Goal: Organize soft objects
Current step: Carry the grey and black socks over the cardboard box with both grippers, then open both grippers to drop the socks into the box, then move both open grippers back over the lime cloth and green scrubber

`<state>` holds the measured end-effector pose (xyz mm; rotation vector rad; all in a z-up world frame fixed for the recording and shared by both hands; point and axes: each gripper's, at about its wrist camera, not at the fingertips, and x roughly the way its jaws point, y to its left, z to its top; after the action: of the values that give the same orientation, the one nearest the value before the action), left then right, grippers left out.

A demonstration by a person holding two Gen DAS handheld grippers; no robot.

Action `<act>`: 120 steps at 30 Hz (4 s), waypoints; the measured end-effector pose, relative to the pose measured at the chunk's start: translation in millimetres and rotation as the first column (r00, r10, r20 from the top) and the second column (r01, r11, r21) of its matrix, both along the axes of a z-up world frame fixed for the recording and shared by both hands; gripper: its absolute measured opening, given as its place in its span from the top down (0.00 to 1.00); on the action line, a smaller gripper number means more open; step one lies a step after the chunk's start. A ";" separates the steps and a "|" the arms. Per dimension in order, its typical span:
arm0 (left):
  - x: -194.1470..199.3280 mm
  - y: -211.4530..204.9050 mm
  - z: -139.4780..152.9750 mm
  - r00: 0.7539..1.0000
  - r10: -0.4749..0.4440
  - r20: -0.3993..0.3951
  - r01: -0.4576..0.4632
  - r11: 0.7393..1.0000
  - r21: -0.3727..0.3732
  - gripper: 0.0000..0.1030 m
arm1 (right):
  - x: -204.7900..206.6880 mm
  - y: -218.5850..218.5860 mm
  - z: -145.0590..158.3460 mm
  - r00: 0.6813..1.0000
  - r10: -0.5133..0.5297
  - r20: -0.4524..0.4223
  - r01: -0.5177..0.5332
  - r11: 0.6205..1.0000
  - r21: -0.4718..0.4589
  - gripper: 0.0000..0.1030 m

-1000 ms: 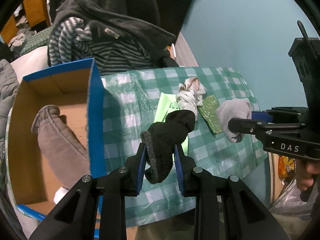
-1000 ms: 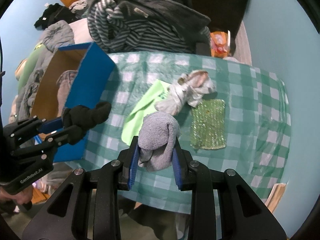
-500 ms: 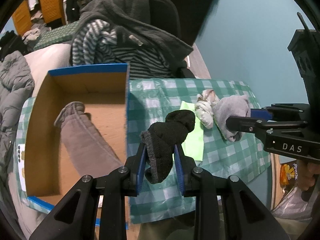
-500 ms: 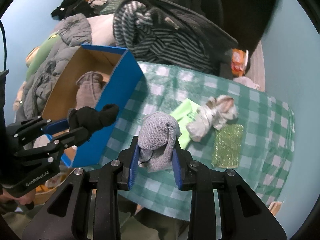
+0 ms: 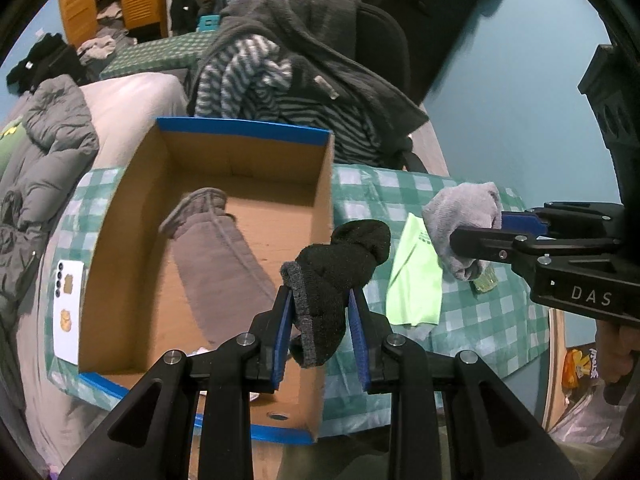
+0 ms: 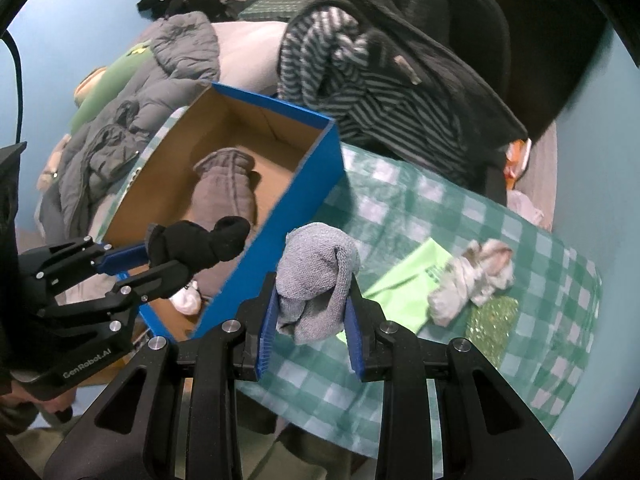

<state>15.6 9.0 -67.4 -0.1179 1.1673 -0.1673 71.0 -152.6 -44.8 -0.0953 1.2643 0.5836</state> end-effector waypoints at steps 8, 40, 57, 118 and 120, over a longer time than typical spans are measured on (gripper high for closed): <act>-3.7 25.8 -1.2 0.999 0.053 0.001 -0.053 0.999 -0.003 0.74 | 6.6 35.4 5.2 0.998 0.058 0.018 -0.058 0.998 0.004 0.72; 4.3 115.1 -39.3 0.981 0.188 -0.050 -0.187 0.982 0.030 0.73 | 21.4 137.3 -18.5 0.985 0.168 -0.028 -0.168 0.986 -0.011 0.72; 4.6 116.1 -48.6 0.973 0.219 -0.069 -0.217 0.976 0.032 0.58 | 25.1 138.4 -36.4 0.988 0.133 -0.078 -0.134 0.991 -0.015 0.52; 16.6 -83.7 -4.0 0.989 -0.136 -0.064 0.137 0.990 0.016 0.35 | 3.6 -137.0 -41.8 0.958 -0.268 -0.100 0.257 0.960 -0.113 0.33; 18.0 -91.8 -6.8 0.986 -0.150 -0.068 0.151 0.988 0.024 0.34 | 2.8 -147.4 -45.2 0.956 -0.278 -0.098 0.266 0.957 -0.119 0.33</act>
<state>33.5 -82.8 -74.2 -0.0090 1.2443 -0.2812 73.8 -300.0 -90.0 0.0267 1.3910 0.2875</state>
